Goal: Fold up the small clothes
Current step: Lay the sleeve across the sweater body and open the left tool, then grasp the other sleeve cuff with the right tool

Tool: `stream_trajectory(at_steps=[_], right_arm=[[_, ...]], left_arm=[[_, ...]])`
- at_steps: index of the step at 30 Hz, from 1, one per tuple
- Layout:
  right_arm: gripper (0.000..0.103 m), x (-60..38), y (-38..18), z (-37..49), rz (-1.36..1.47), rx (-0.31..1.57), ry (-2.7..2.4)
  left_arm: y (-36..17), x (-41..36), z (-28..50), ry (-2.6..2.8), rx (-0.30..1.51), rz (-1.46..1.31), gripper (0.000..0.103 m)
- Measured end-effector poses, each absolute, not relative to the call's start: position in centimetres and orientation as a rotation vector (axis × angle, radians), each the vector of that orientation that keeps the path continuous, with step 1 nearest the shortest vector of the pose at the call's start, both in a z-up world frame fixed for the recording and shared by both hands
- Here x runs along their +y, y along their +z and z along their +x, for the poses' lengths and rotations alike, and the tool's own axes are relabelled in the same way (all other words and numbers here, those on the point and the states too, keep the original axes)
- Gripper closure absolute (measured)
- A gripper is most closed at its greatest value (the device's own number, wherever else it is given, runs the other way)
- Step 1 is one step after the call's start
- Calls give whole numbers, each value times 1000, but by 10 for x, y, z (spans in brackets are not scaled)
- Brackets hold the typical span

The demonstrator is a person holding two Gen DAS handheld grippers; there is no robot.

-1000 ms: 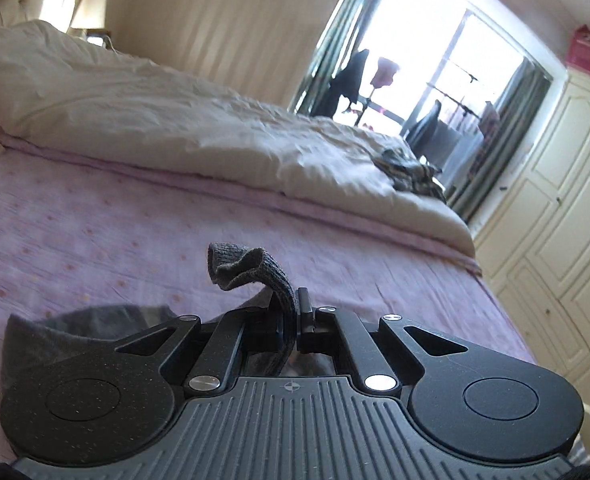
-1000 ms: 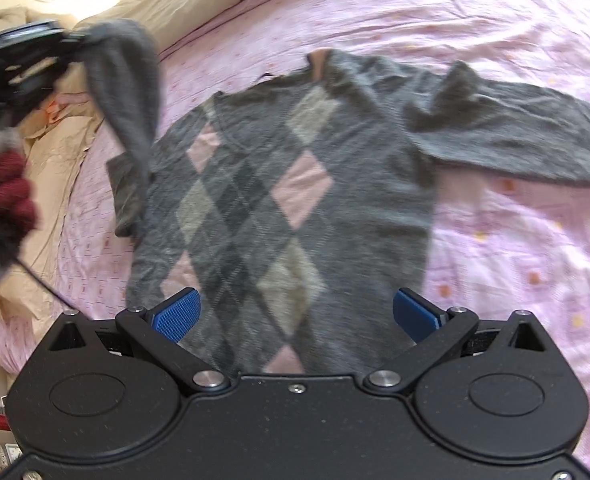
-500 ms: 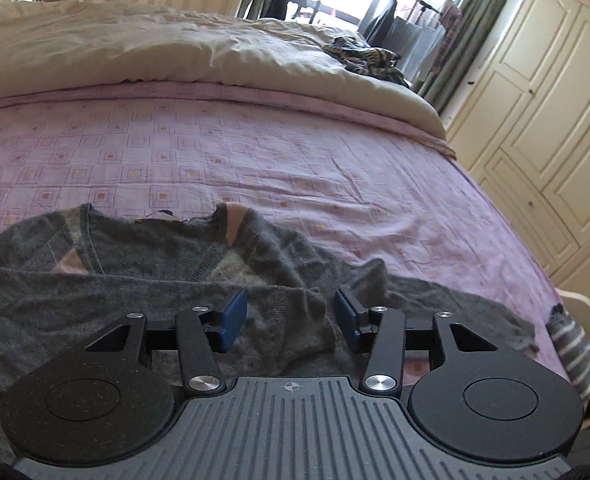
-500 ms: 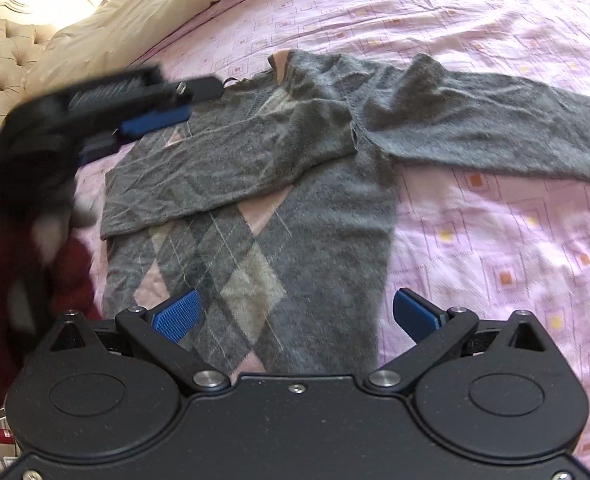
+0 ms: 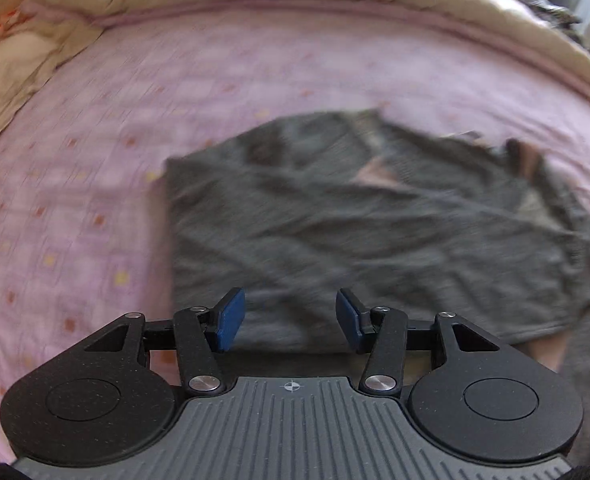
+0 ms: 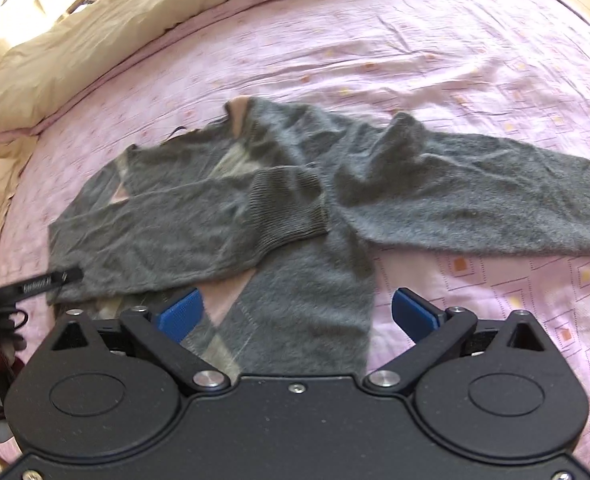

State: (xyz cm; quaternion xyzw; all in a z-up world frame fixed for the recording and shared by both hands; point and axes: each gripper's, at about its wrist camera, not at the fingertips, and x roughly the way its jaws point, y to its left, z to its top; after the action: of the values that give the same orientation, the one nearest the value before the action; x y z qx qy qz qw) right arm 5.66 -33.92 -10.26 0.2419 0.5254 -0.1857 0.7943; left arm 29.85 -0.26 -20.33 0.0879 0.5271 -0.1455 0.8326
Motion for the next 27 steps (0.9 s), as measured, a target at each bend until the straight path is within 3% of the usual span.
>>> stream_trajectory(at_steps=[2,3,5,6,10,18,19,20,21,27], right_arm=[[30,-344,-107,59,514,1128,-398],[35,-347,-110,61,510,1128,-394],[56,-353,-118,69,527,1122,-382],[59,-358,-123,72,545,1120,-383],[60,-374,-139,87,595,1109,-404],[59,-384,-169,118,564,1177,-406],[62,-384,-172,120,560,1191,-403],[84,-384,-173,121,558,1199,-397],[95,-383,-172,121,552,1203,-393],[93,-379,-162,105,527,1216,-399]], left_arm=[[-216,6,302,-295,1169,176,54],[-216,8,301,-302,1154,163,51],[-216,5,301,-308,1155,154,45],[-217,2,301,-313,1160,160,38],[-223,-13,301,-337,1176,211,18],[-227,-16,303,-349,1182,202,10],[-227,-15,303,-353,1181,201,10],[-227,-14,304,-356,1182,202,10],[-227,-14,304,-359,1184,203,10],[-228,-16,304,-350,1195,197,10]])
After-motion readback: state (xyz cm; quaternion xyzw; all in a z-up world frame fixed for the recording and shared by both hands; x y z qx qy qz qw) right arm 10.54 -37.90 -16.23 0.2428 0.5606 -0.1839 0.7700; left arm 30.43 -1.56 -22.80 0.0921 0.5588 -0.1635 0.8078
